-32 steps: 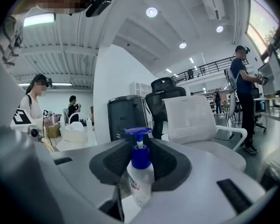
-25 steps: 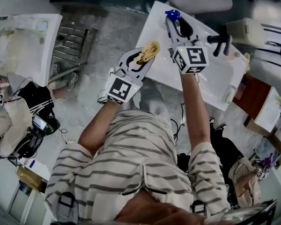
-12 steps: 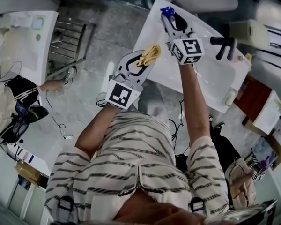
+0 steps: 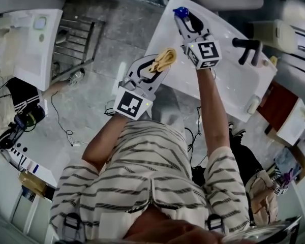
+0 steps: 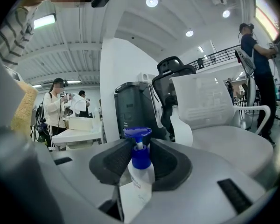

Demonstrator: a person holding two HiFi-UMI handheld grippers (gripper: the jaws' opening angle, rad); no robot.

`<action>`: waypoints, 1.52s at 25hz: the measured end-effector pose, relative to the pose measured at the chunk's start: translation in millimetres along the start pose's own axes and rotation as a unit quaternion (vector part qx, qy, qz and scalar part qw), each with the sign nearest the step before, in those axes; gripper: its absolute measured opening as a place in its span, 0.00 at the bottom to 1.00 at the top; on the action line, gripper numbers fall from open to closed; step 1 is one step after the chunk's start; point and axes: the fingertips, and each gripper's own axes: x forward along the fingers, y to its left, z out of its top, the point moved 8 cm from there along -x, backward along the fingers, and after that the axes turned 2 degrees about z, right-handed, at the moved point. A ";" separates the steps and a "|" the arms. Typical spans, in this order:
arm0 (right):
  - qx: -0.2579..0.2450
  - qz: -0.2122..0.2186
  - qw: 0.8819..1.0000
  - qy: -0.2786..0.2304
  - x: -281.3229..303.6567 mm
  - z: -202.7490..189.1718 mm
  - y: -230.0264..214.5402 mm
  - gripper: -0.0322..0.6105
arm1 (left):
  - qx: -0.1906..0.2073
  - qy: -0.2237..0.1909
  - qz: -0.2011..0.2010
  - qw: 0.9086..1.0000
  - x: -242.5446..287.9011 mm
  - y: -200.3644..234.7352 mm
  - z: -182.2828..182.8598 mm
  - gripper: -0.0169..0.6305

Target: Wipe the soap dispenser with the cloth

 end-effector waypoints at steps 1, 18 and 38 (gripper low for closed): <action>-0.004 0.001 1.000 0.002 -0.6 0.1 0.4 0.24 | 0.000 0.000 0.000 1.000 -1.1 -0.2 0.9 0.18; 0.057 -0.051 0.997 -0.008 -38.4 22.9 17.0 0.45 | -0.017 -0.028 0.021 0.999 -20.9 2.8 23.7 0.18; 0.072 -0.187 0.974 -0.107 -222.3 117.9 100.5 0.02 | -0.001 -0.077 0.028 0.997 -57.5 -64.1 105.1 0.18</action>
